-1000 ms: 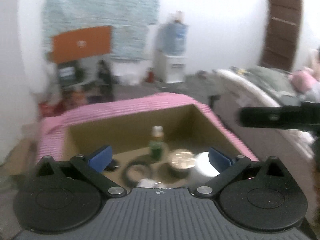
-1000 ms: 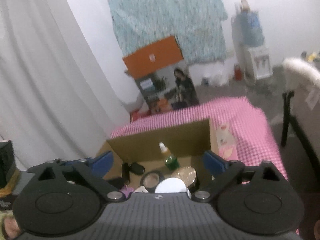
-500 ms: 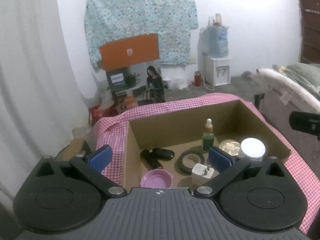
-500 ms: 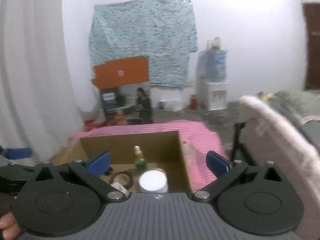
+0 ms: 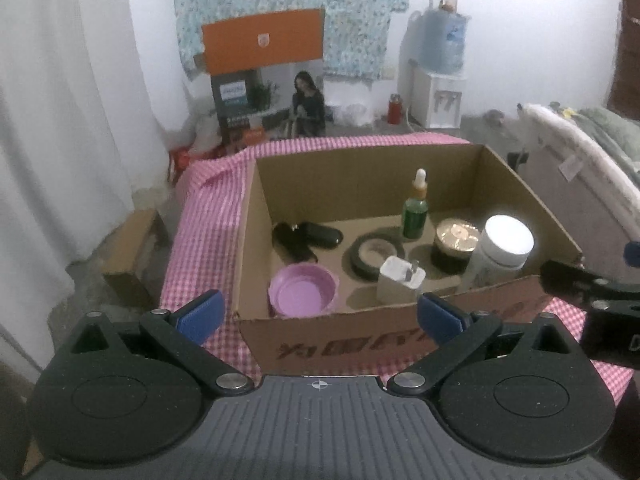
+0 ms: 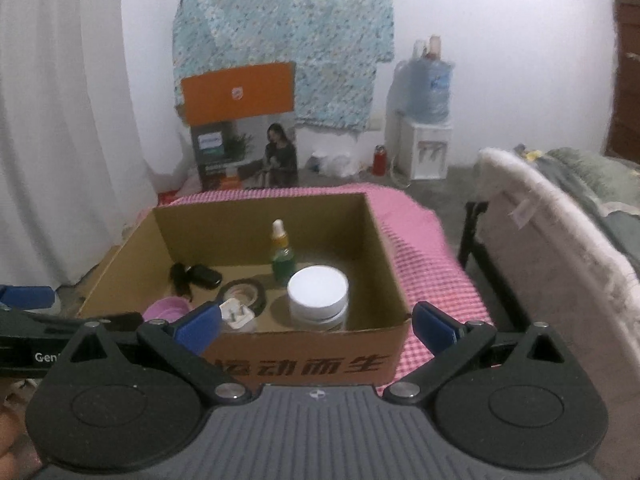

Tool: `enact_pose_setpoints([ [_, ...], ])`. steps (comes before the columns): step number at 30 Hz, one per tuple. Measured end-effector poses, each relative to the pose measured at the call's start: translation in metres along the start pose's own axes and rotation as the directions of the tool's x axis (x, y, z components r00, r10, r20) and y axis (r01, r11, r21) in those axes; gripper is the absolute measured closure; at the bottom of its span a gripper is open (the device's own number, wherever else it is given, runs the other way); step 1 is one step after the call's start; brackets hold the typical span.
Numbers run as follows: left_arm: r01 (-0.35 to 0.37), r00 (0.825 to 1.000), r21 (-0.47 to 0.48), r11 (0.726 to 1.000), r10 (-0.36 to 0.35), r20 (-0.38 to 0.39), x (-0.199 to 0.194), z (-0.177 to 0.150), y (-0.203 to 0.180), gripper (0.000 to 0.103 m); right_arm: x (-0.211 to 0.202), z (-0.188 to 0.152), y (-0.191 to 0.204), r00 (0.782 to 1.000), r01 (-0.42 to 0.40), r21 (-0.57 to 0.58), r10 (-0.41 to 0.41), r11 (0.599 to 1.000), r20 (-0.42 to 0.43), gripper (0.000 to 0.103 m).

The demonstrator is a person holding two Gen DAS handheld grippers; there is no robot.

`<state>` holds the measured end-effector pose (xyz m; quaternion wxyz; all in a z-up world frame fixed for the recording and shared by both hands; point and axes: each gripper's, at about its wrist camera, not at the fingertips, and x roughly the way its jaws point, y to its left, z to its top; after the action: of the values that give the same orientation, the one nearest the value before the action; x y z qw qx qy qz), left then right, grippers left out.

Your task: Organize rigid objects

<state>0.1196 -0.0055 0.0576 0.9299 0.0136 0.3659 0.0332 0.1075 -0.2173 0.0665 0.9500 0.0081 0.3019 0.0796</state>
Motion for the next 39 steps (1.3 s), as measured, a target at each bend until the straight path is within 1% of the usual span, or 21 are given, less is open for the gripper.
enact_pose_setpoints([
  [7,0.003,0.999,-0.041,0.999,-0.005,-0.039,0.006,-0.004,0.007,0.0,0.016,-0.003,0.009,0.998,-0.013,-0.035,0.011,0.999,-0.062,0.0],
  [15,-0.014,0.998,-0.05,0.999,0.011,-0.055,0.009,-0.005,0.008,0.0,0.027,-0.004,0.009,0.995,-0.017,-0.028,0.014,0.999,-0.099,0.0],
  [28,-0.025,0.998,-0.041,0.999,0.023,-0.056,0.013,-0.005,0.012,0.0,0.034,-0.003,0.009,0.992,-0.02,-0.033,0.016,0.999,-0.127,0.0],
  [39,-0.02,0.998,-0.047,0.999,0.017,-0.063,0.013,-0.005,0.015,0.0,0.035,0.0,0.011,0.992,-0.018,-0.037,0.013,0.999,-0.126,0.0],
])
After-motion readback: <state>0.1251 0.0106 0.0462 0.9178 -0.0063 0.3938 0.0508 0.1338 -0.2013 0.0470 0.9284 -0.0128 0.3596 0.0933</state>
